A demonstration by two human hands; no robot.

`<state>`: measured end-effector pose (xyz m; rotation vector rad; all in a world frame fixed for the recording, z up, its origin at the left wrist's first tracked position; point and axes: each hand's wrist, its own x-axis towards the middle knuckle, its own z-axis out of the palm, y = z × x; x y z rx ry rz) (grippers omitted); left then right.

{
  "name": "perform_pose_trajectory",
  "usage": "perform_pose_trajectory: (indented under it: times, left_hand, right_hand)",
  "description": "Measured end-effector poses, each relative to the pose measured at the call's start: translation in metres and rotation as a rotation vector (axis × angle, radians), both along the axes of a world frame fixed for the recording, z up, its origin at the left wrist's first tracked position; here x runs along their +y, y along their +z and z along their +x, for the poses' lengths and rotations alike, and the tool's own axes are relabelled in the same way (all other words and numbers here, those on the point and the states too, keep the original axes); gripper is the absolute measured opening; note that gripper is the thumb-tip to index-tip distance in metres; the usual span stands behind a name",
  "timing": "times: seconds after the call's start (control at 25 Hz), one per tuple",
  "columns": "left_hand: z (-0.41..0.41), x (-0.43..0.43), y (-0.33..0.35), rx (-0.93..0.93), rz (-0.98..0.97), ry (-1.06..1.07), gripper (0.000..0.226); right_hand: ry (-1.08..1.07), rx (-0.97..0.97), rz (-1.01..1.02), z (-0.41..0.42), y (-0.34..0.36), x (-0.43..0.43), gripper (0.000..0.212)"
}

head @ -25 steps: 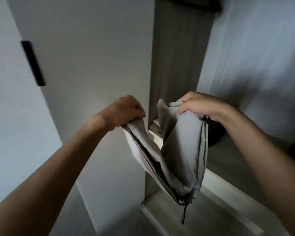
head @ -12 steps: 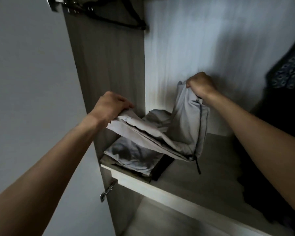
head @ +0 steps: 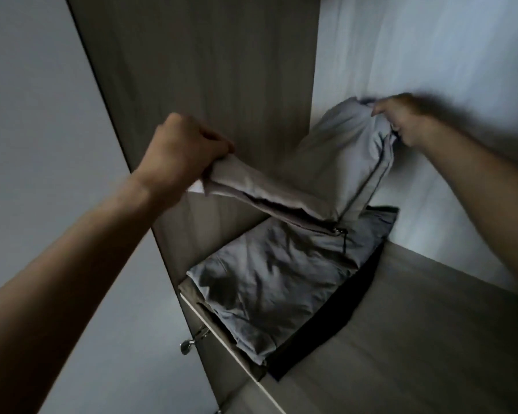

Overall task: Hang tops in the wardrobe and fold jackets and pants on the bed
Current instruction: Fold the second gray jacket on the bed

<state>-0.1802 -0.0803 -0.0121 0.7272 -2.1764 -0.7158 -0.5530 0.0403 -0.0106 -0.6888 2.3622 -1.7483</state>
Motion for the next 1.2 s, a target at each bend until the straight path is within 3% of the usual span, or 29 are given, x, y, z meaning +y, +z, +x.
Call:
perform_pose_trajectory:
  times: [0.08,0.16,0.28,0.36,0.52,0.6,0.68,0.76,0.8,0.92,1.0,1.12,1.2]
  left_hand:
    - [-0.012,0.011,-0.050,-0.048,0.183,-0.021,0.014]
    - [-0.017,0.025,-0.110,-0.080,0.465,0.011,0.014]
    - [-0.010,0.040,-0.161,-0.092,0.830,0.099,0.014]
    - [-0.005,0.033,-0.160,-0.050,0.862,0.110,0.015]
    - [0.002,0.021,-0.148,0.027,0.808,0.094,0.016]
    - [0.006,0.027,-0.161,-0.127,0.812,0.062,0.017]
    - [0.014,0.033,-0.184,-0.402,0.863,-0.027,0.010]
    - [0.021,0.022,-0.199,-0.711,0.592,-0.069,0.004]
    - [0.018,0.014,-0.199,-0.791,0.359,-0.024,0.007]
    - [-0.021,0.003,-0.187,-0.686,-0.124,0.205,0.029]
    - [-0.061,0.002,-0.195,-0.624,-0.179,0.176,0.061]
    - [-0.108,-0.001,-0.246,-0.743,-0.092,0.139,0.085]
    - [-0.121,-0.006,-0.292,-0.773,-0.125,0.205,0.085]
  right_hand:
    - [0.067,-0.107,0.123,-0.044,-0.056,-0.011,0.025]
    - [0.030,-0.110,0.285,-0.065,-0.130,-0.013,0.013]
    - [-0.095,-0.089,0.448,-0.097,-0.228,-0.009,0.026]
    - [-0.119,-0.109,0.427,-0.119,-0.242,-0.013,0.037]
    - [-0.109,-0.083,0.236,-0.120,-0.197,-0.015,0.028]
    - [-0.058,-0.021,0.405,-0.117,-0.197,-0.003,0.027]
    - [-0.029,0.138,0.840,-0.112,-0.212,0.004,0.040]
    - [-0.136,0.362,1.151,-0.095,-0.225,0.004,0.053]
    - [-0.175,0.516,1.144,-0.084,-0.225,-0.003,0.051]
    - [0.032,0.898,0.738,-0.050,-0.219,-0.043,0.036]
    - [0.275,1.002,0.545,-0.022,-0.221,-0.069,0.047]
    - [0.427,1.127,0.762,-0.013,-0.261,-0.101,0.066]
    - [0.371,1.017,0.829,-0.041,-0.290,-0.107,0.075]
